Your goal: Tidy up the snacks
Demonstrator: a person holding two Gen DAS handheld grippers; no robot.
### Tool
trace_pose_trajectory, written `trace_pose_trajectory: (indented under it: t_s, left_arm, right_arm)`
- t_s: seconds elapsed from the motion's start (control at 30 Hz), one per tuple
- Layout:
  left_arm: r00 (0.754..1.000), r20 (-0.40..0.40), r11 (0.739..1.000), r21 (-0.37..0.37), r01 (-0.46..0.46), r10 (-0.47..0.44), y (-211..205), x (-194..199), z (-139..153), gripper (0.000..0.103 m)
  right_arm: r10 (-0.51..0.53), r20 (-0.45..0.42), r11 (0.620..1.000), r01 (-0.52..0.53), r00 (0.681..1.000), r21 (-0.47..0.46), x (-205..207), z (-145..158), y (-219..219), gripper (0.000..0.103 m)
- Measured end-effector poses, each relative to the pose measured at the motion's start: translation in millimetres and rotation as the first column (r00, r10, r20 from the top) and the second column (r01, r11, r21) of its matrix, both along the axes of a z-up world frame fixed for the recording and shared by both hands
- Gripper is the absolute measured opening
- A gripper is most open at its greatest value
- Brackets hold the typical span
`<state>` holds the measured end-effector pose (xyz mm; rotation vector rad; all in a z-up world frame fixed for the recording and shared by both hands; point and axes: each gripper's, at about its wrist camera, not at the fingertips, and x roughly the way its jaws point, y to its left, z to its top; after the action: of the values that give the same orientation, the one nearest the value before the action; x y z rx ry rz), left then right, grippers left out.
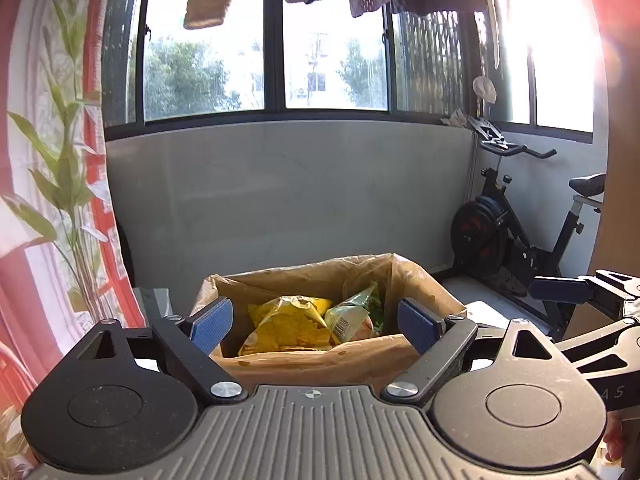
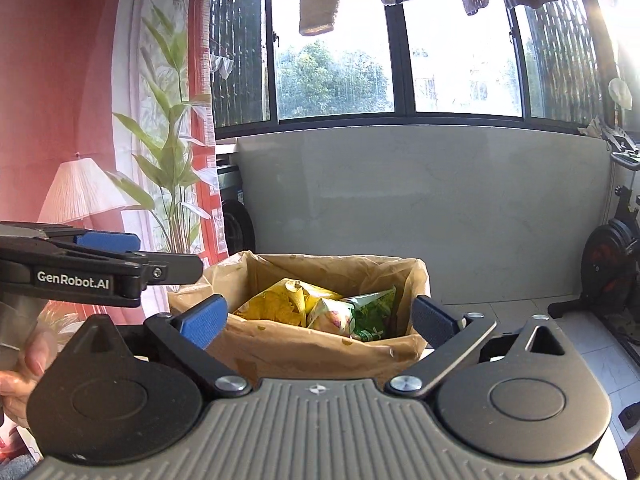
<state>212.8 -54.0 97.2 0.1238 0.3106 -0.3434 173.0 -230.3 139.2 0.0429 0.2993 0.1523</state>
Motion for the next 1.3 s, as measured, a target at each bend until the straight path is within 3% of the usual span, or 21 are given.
trace_pose_trajectory:
  t_s: [0.23,0.4,0.6,0.8,1.03,1.3]
  left_arm:
    - [0.998,0.037,0.999,-0.010,-0.051,0.052,27.9,-58.0,11.1,0.094]
    - [0.989,0.083,0.992,0.025,-0.121,0.119,44.4,-101.7,24.0,0.094]
    - [0.986,0.129,0.994,0.015,-0.108,0.106,59.6,-142.8,39.2,0.095]
    - [0.980,0.156,0.992,-0.012,-0.126,0.126,62.7,-153.3,42.4,0.095]
    - [0.966,0.197,0.984,0.020,-0.175,0.168,54.2,-161.7,35.4,0.095]
    - [0.968,0.173,0.983,-0.008,-0.182,0.180,56.1,-157.4,27.9,0.095]
  right_arm:
    - [-0.021,0.008,0.999,0.022,1.000,-0.030,-48.3,5.1,22.1,0.102]
    - [-0.056,0.008,0.998,0.056,0.998,-0.031,-80.2,8.2,38.5,0.102]
    - [-0.068,0.006,0.998,0.068,0.998,-0.014,-110.9,10.0,47.8,0.103]
    - [-0.117,-0.005,0.993,0.117,0.993,0.023,-116.9,10.0,46.1,0.103]
    - [-0.147,-0.004,0.988,0.147,0.989,0.042,-122.2,9.1,39.1,0.103]
    - [-0.169,-0.011,0.984,0.170,0.985,0.046,-126.3,4.1,32.4,0.103]
